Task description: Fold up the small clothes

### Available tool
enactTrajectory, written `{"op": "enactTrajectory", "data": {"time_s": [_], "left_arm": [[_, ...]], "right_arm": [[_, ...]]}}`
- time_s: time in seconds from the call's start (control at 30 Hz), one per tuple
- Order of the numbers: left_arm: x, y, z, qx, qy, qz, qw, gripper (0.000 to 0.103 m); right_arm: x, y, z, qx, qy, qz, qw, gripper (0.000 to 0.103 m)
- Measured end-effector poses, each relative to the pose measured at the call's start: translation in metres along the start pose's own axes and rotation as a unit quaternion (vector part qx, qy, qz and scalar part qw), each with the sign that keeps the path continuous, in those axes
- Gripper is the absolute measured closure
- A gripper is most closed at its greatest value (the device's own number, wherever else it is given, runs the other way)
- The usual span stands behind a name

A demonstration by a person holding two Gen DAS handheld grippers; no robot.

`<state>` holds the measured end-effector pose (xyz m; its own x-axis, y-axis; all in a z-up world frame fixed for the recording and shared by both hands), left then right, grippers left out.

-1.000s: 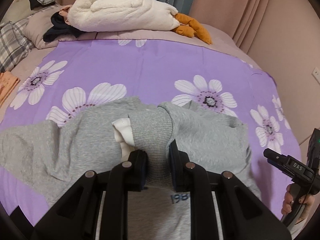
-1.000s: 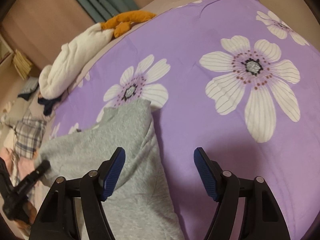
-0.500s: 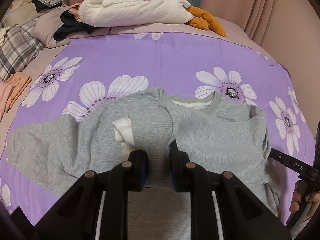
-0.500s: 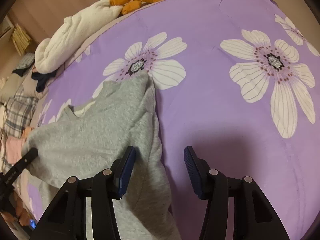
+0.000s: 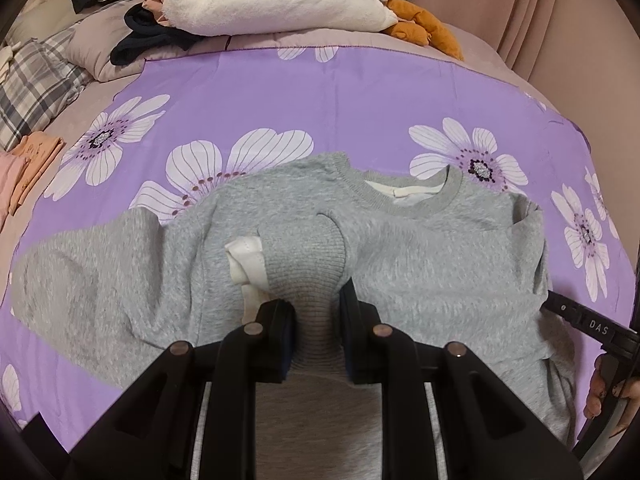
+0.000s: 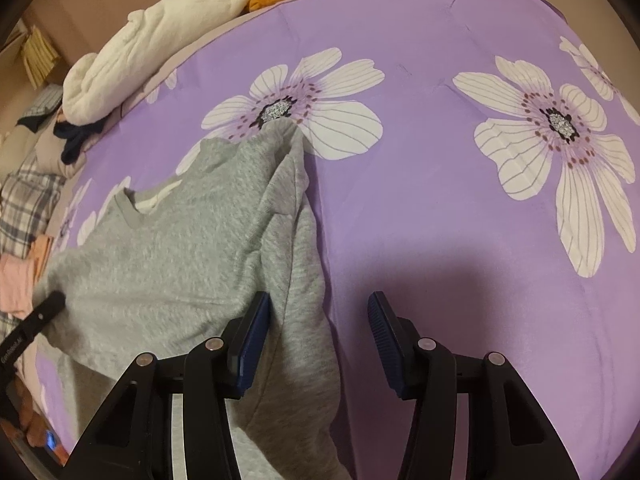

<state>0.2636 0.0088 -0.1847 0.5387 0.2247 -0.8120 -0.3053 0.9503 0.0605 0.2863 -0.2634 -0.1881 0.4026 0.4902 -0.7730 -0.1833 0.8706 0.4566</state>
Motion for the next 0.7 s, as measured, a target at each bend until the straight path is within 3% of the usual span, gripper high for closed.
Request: {"op": "enactTrajectory", "data": {"time_s": [0.7], "left_arm": [[0.032,0.008,-0.019,-0.005,0.045,0.009,0.9989,0.076]], "right_arm": [[0.004,0.000,0.001,-0.006,0.006,-0.011,1.000,0.050]]}}
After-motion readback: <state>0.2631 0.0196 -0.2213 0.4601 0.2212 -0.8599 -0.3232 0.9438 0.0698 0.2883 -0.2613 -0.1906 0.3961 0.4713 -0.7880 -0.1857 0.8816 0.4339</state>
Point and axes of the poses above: each gripper's, at about its wrist camera, not at the fingertips, and x roughly the way its jaws point, y to its left, z to its top, the point moved 4 cm from there along x, roughly the way its jaws point, and after that the axes turned 12 degrees about z, right-handed, at the moved point
